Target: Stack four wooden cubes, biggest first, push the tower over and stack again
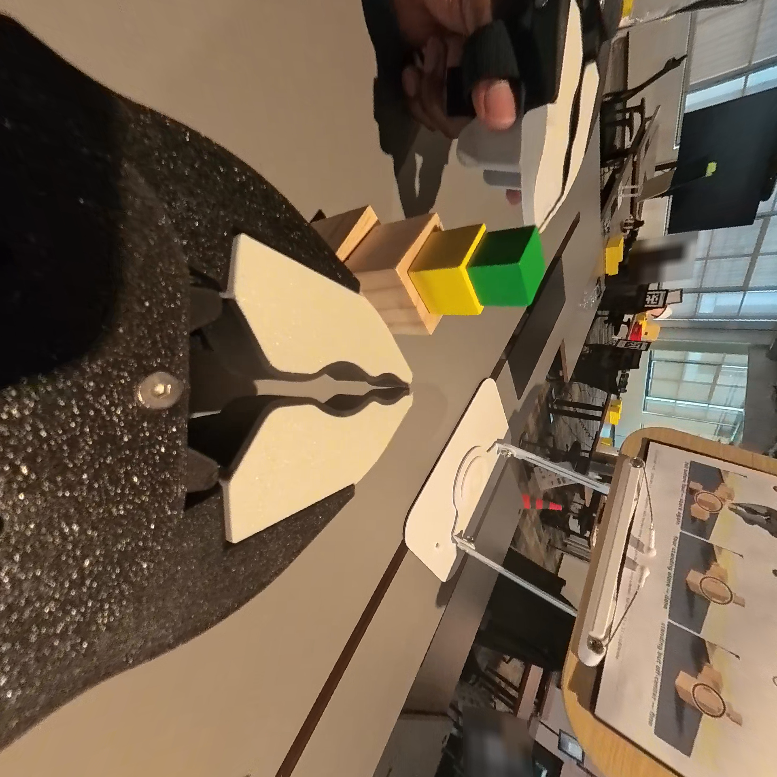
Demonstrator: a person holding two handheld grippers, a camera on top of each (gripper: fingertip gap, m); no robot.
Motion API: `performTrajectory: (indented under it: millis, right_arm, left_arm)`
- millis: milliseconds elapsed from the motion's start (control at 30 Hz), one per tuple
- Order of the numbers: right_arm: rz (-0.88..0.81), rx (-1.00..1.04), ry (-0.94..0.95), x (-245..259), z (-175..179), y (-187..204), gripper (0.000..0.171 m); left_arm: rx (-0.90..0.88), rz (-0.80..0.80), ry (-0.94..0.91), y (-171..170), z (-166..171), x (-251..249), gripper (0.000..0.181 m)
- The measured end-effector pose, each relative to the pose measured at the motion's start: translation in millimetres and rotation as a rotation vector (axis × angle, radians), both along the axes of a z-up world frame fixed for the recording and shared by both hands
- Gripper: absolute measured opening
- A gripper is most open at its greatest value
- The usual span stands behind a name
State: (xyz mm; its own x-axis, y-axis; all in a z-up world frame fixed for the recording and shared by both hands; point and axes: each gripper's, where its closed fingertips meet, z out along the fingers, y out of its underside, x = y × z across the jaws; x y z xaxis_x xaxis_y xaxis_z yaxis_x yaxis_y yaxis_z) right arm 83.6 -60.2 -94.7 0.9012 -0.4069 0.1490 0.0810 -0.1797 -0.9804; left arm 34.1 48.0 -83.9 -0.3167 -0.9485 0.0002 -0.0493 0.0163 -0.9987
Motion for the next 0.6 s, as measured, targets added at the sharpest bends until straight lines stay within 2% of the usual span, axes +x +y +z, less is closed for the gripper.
performTrajectory:
  millis: [333, 600]
  right_arm:
    - [0.012, 0.005, 0.012, 1.1, 0.0, 1.7, 0.000]
    - [0.010, -0.020, -0.006, -0.4, -2.2, 4.1, 0.000]
  left_arm:
    - [0.022, 0.111, 0.002, 10.8, -1.0, 4.3, 0.000]
    - [0.069, 0.105, 0.016, 5.8, -4.7, 5.7, 0.000]
